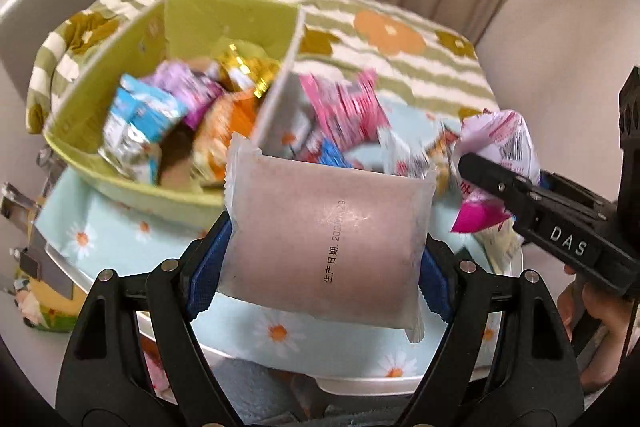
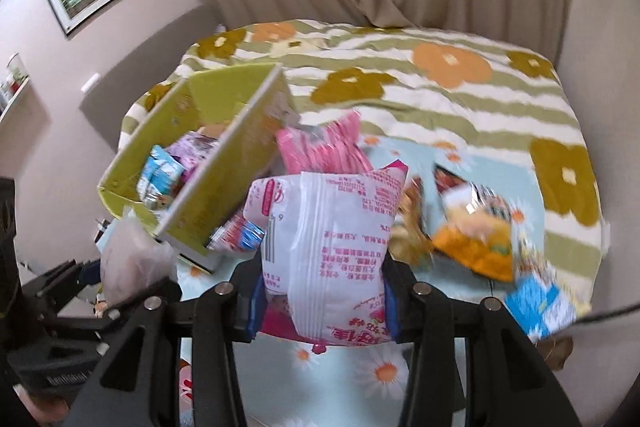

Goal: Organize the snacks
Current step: 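Drop the pale pink packet into the green box while the right tool carries the white-pink packet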

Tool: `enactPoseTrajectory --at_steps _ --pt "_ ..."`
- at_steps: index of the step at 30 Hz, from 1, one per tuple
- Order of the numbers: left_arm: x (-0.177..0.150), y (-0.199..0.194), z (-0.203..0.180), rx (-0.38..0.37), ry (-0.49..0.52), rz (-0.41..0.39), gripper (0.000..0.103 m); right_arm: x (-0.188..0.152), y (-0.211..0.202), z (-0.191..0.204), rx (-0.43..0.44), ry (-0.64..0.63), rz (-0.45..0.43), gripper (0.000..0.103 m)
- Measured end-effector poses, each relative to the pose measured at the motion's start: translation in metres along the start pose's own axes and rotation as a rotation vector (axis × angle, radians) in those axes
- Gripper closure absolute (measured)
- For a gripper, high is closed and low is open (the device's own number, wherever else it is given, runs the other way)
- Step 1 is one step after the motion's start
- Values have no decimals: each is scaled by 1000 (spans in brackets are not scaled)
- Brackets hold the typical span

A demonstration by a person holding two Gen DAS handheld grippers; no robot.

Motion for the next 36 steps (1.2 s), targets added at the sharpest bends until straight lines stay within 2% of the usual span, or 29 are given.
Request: enactPoseTrajectory --at_steps 4,9,15,20,26,28,30,32,36 --pt "37 3 16 3 -11 -17 24 27 3 24 21 -28 -20 61" --pt "93 14 54 11 -7 -27 24 62 16 52 45 -50 -37 61" --pt "167 44 100 16 14 -15 24 112 45 78 27 -24 -47 61" --pt "217 89 127 8 58 39 24 145 81 95 11 11 -29 61" --pt "251 141 140 0 135 108 23 169 117 107 -22 66 2 61" --pt "256 153 142 2 146 130 19 171 125 108 -36 79 16 61" --pt "259 160 144 -8 167 133 17 173 133 110 -48 96 32 61" --pt "260 162 143 -8 200 125 8 173 140 111 -61 111 45 61" --pt "258 164 145 -4 238 125 7 172 149 114 -78 131 64 61"
Point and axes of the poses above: each gripper's, at about its wrist camera, not at the fingertips, and y roughly the way its jaws point, z to its left, x to its top, the point moved 1 cm from there along y, roughly the way its jaws point, and after that the axes turned 8 degrees about -y, right-handed, at the moved point
